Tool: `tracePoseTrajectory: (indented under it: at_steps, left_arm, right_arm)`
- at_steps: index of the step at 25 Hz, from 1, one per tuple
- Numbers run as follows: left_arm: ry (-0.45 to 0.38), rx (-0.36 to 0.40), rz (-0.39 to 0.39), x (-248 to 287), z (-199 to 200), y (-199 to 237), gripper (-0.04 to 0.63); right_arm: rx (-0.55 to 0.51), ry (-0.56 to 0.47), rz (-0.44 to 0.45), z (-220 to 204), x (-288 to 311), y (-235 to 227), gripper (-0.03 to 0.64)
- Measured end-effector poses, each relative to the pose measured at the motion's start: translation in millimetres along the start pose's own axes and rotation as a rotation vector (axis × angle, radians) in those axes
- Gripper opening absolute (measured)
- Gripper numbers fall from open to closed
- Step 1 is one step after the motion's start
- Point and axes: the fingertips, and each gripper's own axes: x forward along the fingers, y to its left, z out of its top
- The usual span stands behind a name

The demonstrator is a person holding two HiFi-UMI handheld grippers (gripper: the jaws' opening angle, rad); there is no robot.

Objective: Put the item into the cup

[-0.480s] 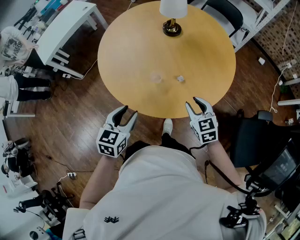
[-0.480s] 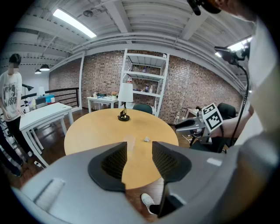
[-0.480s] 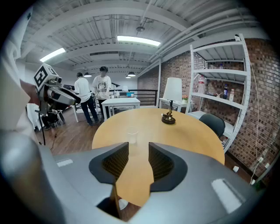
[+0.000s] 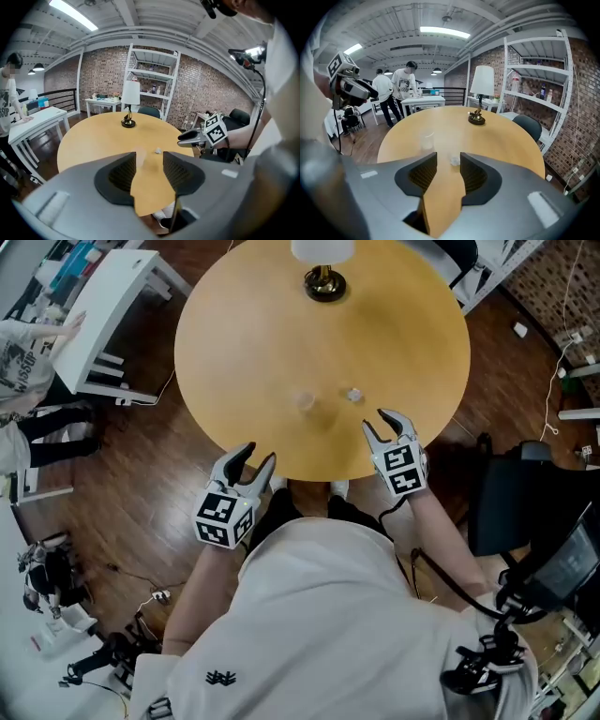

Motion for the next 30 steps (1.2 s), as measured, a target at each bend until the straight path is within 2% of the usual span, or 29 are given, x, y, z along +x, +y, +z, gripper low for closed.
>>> tracePoseTrajectory:
  at_steps: [10,17,22,30]
  left_arm:
    - [0.018,0.027,-0.055,1,19,46,0.163]
    - [0.042,0.019,-0.071,-3,11,81,0.163]
    - [0.057,0.023,-0.089,-2,8,96,0.161]
    - [0.057,0.044,-0.137,5,10,111,0.161]
  right_arm:
    - [0.04,0.166,-0.041,-19,83,-12,0.17]
    - [0.059,0.267,-0.093,-34,134,-21,0.169]
    - [0.072,0.306,-0.13,-48,143,-26,0.095]
    - [0.054,0.306,-0.16,-44,143,-24,0.061]
